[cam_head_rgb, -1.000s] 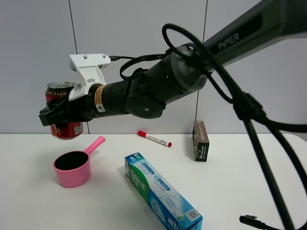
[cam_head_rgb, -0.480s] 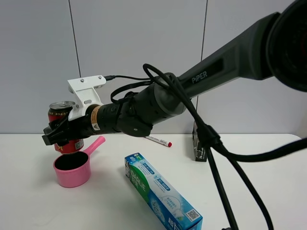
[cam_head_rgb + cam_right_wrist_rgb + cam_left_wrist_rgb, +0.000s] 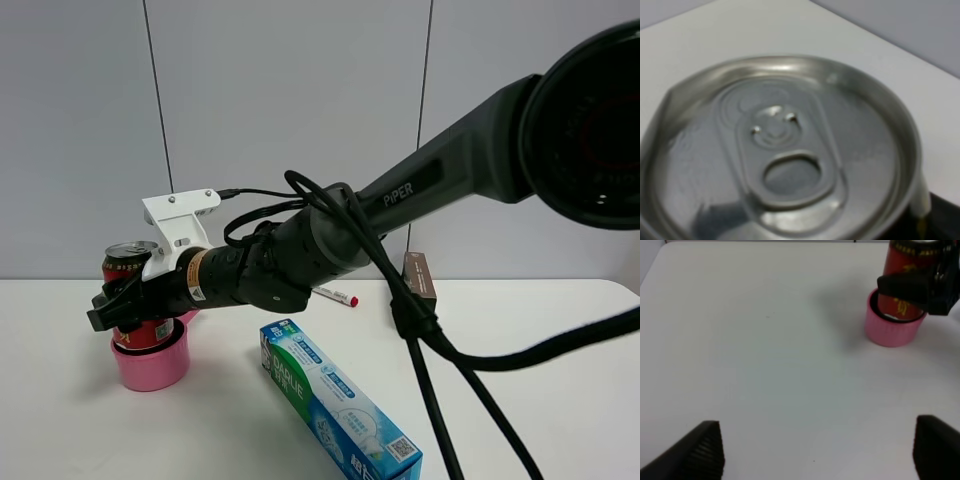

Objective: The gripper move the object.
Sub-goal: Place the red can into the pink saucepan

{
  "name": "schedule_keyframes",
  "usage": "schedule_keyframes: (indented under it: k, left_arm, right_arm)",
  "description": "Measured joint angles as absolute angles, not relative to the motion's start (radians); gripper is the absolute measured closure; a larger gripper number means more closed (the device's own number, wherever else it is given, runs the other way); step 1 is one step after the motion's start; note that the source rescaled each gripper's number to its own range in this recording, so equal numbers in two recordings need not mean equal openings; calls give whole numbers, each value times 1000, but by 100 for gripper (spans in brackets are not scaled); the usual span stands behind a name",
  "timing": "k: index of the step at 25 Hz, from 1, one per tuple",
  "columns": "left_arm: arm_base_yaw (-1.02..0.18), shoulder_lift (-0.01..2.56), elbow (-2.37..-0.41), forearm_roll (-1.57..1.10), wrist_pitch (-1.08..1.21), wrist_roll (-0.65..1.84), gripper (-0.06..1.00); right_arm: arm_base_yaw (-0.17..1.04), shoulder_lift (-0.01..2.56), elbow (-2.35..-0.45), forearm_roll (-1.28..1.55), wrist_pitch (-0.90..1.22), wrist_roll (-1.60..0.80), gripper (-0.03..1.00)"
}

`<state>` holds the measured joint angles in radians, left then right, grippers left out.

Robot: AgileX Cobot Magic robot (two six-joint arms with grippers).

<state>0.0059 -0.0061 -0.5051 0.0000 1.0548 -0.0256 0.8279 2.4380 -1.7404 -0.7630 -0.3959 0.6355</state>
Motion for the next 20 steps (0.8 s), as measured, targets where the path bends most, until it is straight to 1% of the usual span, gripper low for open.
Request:
schedule_keyframes:
  k: [20]
  left_arm:
    - [6,-6,-505,0,1055,-26,-6]
  right_arm:
    - [828,2461,-1740,-732,-394,573,97]
